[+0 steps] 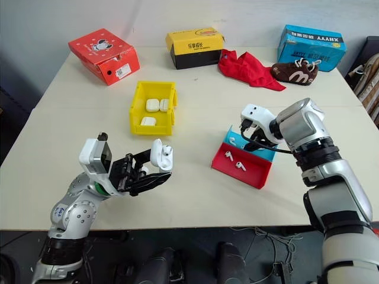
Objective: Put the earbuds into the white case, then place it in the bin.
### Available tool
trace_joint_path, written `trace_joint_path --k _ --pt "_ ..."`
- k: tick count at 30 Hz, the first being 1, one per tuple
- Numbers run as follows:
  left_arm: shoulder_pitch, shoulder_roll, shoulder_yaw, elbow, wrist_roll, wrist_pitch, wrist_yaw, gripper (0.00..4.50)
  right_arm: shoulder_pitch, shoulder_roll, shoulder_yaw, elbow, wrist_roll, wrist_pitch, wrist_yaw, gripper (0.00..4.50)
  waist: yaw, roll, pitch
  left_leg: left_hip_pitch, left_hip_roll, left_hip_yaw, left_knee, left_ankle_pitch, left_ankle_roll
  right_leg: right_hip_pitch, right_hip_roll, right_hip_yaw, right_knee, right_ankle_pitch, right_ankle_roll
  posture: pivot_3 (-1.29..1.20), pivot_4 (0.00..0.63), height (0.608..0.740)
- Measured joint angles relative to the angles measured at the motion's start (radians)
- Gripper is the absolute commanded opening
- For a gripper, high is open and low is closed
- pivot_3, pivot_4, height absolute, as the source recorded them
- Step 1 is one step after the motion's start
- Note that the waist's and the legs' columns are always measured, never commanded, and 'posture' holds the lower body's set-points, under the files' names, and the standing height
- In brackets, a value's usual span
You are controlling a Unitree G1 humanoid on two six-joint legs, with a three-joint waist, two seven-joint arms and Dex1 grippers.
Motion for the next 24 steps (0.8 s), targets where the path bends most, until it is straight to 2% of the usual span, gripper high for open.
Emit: trace_joint_path --k 20,23,24 --pt "0.001 0.003 0.0 0.0 0.0 0.0 0.011 2.78 0.01 0.028 0.002 0.019 0.0 0.002 -0.019 2.17 0.0 0.0 0.0 0.0 0.0 0.0 0.0 0.0 0.0 0.0 0.0 0.0 0.0 0.0 0.0 0.0 0.15 0.74" --pt "0.001 0.003 0.0 0.0 0.0 0.0 0.011 2.78 0.011 0.031 0.002 0.019 0.0 -0.004 -0.02 1.61 -0.001 0.0 0.0 0.0 0.0 0.0 0.0 0.0 0.0 0.0 0.0 0.0 0.0 0.0 0.0 0.0 0.15 0.74" --pt "0.001 0.003 0.0 0.0 0.0 0.0 0.011 2.78 0.011 0.033 0.002 0.019 0.0 -0.006 -0.02 1.3 -0.001 0.0 0.0 0.0 0.0 0.0 0.0 0.0 0.0 0.0 0.0 0.0 0.0 0.0 0.0 0.0 0.15 0.74"
